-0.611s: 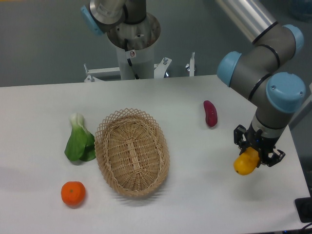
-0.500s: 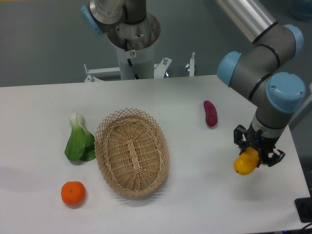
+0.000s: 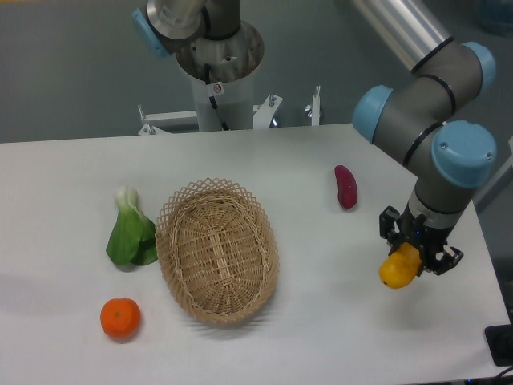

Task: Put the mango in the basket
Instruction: 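Carry the held mango over the wicker basket and lower it inside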

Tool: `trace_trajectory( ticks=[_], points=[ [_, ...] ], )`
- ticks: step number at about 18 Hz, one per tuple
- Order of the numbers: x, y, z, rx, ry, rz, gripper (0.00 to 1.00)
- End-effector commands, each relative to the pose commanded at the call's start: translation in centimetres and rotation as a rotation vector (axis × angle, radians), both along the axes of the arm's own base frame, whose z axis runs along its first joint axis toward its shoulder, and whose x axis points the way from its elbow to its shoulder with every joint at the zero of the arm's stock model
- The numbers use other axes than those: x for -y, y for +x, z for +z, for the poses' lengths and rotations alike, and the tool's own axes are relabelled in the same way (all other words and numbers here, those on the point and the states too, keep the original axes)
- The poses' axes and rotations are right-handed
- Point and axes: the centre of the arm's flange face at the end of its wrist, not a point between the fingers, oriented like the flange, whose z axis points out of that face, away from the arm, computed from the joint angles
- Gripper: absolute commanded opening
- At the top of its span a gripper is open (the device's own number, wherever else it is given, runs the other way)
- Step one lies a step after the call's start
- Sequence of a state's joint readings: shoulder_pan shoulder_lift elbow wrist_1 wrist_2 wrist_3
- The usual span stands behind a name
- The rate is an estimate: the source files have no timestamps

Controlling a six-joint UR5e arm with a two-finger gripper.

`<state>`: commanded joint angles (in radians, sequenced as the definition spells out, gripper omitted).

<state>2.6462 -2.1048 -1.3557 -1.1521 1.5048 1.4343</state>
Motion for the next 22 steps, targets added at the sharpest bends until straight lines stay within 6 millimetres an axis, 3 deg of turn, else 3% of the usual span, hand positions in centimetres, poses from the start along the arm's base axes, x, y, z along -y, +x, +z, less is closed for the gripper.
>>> trace_trajectory(
  ticks=[2, 7, 14, 18, 22],
  points=[
    [0.1, 2.2, 0.0, -0.027, 0.028, 0.023, 0.50],
    [-1.3, 10.3, -0.6, -0.018, 0.029, -0.031, 0.50],
    [-6.7, 21.0, 0.2, -0.002, 0.041, -0.080, 0.52],
    [-9.2, 26.0, -0.7, 0.012, 0.028, -0.091, 0.53],
    [-10.3, 30.5, -2.3, 0.023, 0.014, -0.144, 0.53]
  ],
)
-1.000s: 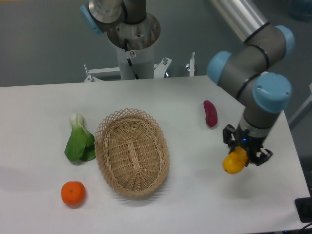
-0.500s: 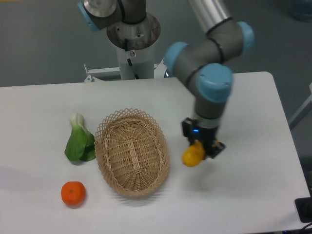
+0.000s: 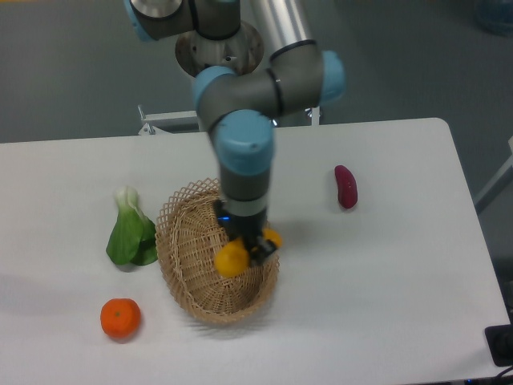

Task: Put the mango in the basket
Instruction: 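Carry the held mango over the wicker basket and lower it inside, then open the gripper to release the mango into the basket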

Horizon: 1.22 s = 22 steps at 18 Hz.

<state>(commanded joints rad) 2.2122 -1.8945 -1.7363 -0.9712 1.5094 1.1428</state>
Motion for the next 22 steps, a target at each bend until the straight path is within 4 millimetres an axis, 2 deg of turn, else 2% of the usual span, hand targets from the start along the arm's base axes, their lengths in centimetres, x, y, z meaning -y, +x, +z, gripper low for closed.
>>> trace_trajectory(
  ticks=[2, 5, 6, 7, 8, 9, 15, 18, 22],
  points=[
    [0.2, 1.0, -0.4, -0.011, 0.015, -0.014, 0.58],
    [0.3, 1.2, -0.7, -0.012, 0.016, -0.015, 0.62],
    [0.2, 1.4, -0.7, -0.012, 0.016, -0.019, 0.67],
    [0.2, 1.5, -0.8, -0.012, 0.015, -0.023, 0.74],
    [0.2, 1.6, -0.8, -0.010, 0.012, -0.029, 0.91],
    [0.2, 1.6, -0.7, -0.011, 0.013, -0.026, 0.98],
    [0.1, 1.5, -0.7, -0.009, 0.019, -0.025, 1.00],
    [-0.7, -0.2, 1.2, -0.044, 0.053, -0.006, 1.00],
    [-1.1, -5.8, 3.7, -0.131, 0.043, 0.052, 1.00]
  ],
)
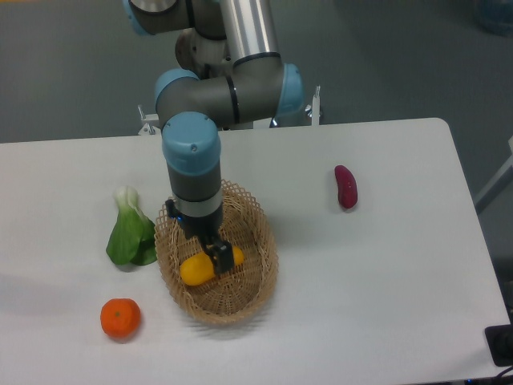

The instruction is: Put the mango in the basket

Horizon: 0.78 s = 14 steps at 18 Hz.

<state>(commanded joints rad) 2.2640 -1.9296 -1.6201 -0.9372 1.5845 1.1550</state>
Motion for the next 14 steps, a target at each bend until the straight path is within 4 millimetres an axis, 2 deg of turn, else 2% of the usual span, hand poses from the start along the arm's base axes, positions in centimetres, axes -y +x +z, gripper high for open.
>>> trace_trajectory(
  ticks=[2, 3, 6, 8, 12, 14],
  points=[
    [0.8, -3.6, 0.2, -0.006, 0.007, 0.044, 1.00],
    [1.1, -4.7, 0.2, -0.006, 0.000, 0.040, 1.00],
    [4.4, -9.6, 0.8, 0.026, -0.055, 0.018, 1.00],
    [5.9, -12.5, 0.9, 0.068, -0.103, 0.009, 1.00],
    [8.1, -20.7, 1.0, 0.069, -0.110, 0.064, 1.00],
    [10.1, -24.0, 1.0, 0.072, -0.122, 0.040, 1.00]
  ],
)
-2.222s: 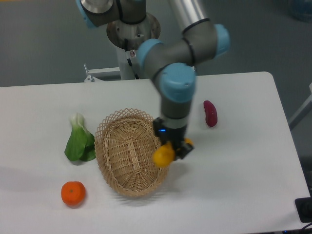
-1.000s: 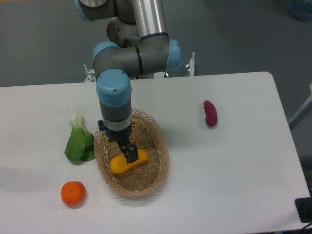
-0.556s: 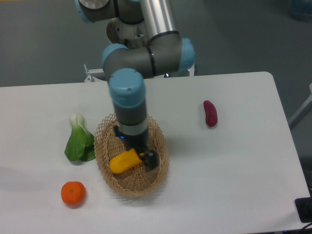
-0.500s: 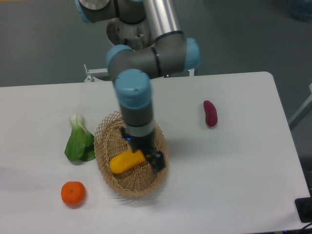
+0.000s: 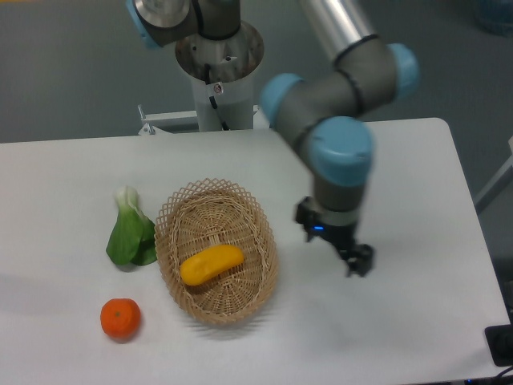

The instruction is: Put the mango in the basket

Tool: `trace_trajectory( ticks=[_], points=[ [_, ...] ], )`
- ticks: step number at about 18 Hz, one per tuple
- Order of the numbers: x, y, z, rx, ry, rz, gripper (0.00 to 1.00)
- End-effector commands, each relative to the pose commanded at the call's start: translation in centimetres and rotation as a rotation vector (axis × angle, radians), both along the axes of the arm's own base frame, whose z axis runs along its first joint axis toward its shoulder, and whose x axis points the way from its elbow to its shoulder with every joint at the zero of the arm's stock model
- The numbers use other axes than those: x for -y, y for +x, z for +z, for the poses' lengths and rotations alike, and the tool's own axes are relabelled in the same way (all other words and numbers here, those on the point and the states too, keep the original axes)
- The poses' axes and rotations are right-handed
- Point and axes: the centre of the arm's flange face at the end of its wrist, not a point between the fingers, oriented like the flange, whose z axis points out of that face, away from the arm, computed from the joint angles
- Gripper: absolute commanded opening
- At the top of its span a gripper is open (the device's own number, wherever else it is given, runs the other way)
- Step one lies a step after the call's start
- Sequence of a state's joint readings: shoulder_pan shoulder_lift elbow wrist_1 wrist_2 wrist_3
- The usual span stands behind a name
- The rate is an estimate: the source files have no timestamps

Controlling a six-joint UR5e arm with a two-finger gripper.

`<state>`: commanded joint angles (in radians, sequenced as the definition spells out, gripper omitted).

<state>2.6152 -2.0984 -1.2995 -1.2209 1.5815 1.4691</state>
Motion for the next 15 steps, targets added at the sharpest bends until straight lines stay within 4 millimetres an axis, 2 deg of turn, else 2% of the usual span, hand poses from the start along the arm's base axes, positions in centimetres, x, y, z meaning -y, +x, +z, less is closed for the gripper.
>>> trace_trajectory(
  ticks=[4, 6, 11, 15],
  points=[
    [3.2, -4.9, -0.6, -0.002, -0.005, -0.019, 1.00],
    [4.4, -6.6, -0.5, -0.001, -0.012, -0.056, 1.00],
    [6.4, -8.5, -1.1, 0.009, -0.020, -0.077, 1.00],
    [6.5, -8.5, -1.2, 0.007, -0.021, -0.095, 1.00]
  ],
)
